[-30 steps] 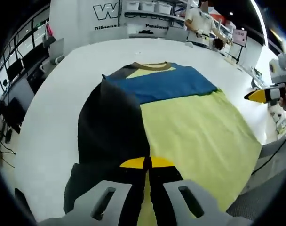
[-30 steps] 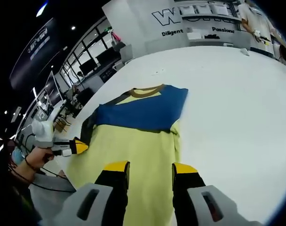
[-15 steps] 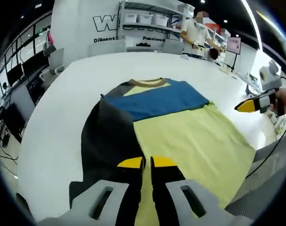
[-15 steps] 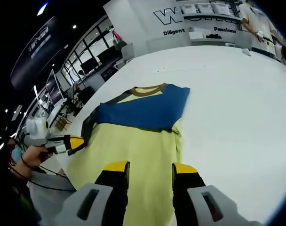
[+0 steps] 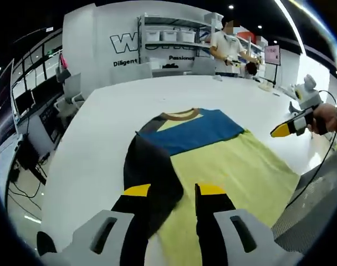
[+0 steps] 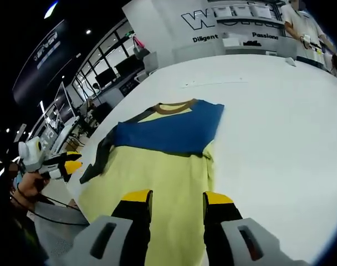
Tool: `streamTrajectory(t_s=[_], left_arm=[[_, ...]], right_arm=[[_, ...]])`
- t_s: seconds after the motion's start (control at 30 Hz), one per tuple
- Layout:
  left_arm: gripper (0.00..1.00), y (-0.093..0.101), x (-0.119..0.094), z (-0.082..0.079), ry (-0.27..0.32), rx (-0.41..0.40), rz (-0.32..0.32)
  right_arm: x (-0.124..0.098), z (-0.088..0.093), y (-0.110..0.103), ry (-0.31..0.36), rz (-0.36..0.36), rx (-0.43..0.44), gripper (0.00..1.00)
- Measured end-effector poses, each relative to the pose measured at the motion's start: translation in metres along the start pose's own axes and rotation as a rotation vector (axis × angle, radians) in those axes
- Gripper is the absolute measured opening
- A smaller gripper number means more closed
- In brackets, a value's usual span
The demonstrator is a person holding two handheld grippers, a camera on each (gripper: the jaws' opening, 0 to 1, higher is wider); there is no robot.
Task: Fold the garment on the visible template until the final outline fits inside the template.
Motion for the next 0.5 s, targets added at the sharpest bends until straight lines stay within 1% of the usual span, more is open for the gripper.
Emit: streamTrajectory(t_s=[0.13, 0.17, 0.23, 0.33, 0.37, 0.47, 0.5], left_arm=[[0.29, -0.018, -0.009, 0.008, -0.012, -0.016, -0.054], [0.29, -0.025, -0.012, 0.010, -0.012, -0.013, -0.077], [0.31, -0.032, -0.015, 0.016, -0.036, 0.011, -0.091], [0.31, -0.050, -0.022, 0.030, -0.084, 0.056, -0.139], [0.32, -0.057, -0.025, 0.037, -0.107, 0.061, -0.152], [0.34, -0.065, -0.026, 0.056, -0.156, 0.042, -0.144], [0.34, -0.067, -0.027, 0.066, -0.183, 0.005, -0.146]], right_arm=[[0.000, -0.001, 0.000, 0.002, 0.009, 0.003, 0.34], [-0.001, -0.001, 0.000, 0.002, 0.010, 0.004, 0.34], [-0.001, -0.001, 0.000, 0.001, 0.012, 0.002, 0.34], [-0.001, -0.001, -0.001, 0.000, 0.012, 0.002, 0.34], [-0.002, 0.000, -0.001, -0.002, 0.012, 0.000, 0.34], [-0.002, 0.001, -0.002, -0.005, 0.012, -0.002, 0.34], [-0.002, 0.001, -0.003, -0.005, 0.011, -0.001, 0.34]])
Point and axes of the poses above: the point that each gripper's makers call its tool centre point, and the gripper's own axes: x roughly forward along the fingers, y roughly to its right, z roughly out of its underside, the point moved 1 cm from there along -x, roughly backward along the fingers, and after that the axes turned 2 degrees about z, right-handed, at the moved point
